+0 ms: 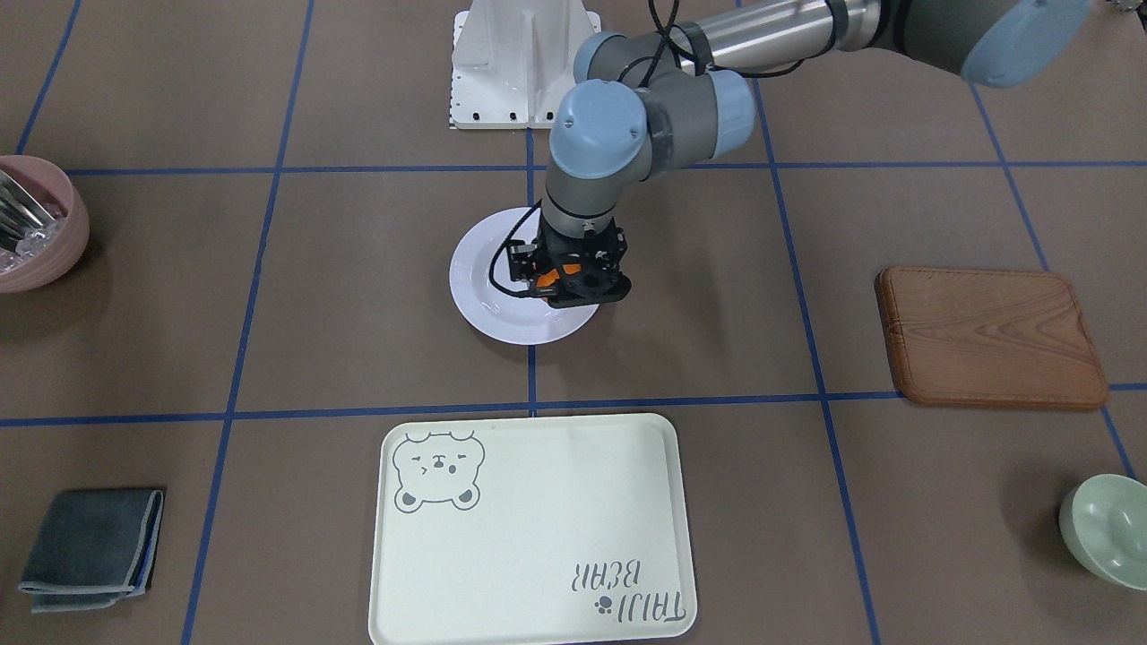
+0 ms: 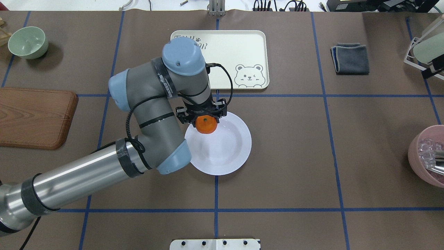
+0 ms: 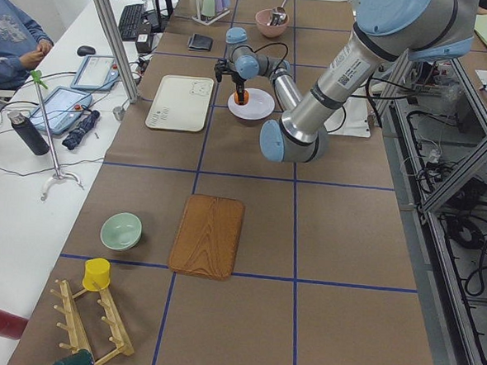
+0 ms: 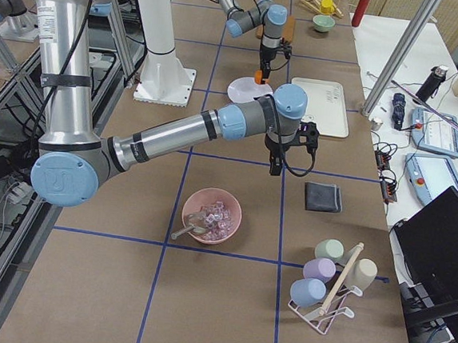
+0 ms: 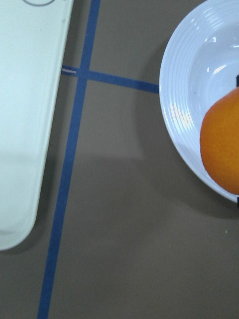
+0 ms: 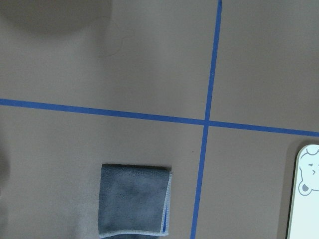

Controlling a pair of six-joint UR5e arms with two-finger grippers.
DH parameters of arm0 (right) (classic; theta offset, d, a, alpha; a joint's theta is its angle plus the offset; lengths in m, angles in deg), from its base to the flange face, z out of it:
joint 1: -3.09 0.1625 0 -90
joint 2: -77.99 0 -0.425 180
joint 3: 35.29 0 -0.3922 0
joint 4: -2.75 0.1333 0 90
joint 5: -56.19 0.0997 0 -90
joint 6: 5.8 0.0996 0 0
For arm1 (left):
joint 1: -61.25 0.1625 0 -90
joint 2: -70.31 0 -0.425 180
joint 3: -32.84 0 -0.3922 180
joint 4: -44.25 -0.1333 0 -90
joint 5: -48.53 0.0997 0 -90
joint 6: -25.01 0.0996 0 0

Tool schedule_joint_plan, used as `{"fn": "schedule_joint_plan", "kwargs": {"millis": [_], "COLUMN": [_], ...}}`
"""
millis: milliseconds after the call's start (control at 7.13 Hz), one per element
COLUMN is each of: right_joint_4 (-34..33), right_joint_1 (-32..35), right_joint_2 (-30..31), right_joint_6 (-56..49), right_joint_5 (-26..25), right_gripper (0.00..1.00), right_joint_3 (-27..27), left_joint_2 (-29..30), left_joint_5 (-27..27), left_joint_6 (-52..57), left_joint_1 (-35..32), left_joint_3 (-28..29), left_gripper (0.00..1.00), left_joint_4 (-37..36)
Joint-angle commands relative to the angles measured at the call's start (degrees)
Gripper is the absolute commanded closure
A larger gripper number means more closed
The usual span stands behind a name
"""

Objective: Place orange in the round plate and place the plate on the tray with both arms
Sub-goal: 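Carry the orange with the left gripper over the white plate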

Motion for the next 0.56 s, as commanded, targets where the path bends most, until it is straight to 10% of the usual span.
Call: {"fn": "schedule_joint_plan", "kwargs": {"millis": [0,421], "right_joint_4": [0.00,0.00], "right_joint_1": [-1.14,-2.37], "right_joint_2": [-0.12,-0.74], "right_joint_6": [1.63,1.54], "right_joint_5": [0.85,1.30], "right_gripper": [0.00,0.00], "right_joint_3": [0.25,-0.19], "left_joint_2": [1.02,1.20], "left_joint_5": [2.95,3.22], "left_joint_6": [-2.11,-1.58], "left_joint_1": [3.62,3.62], "left_joint_3": [1.35,2.50], "left_gripper": [1.00,1.00], "left_joint_4": [0.19,1.16]}}
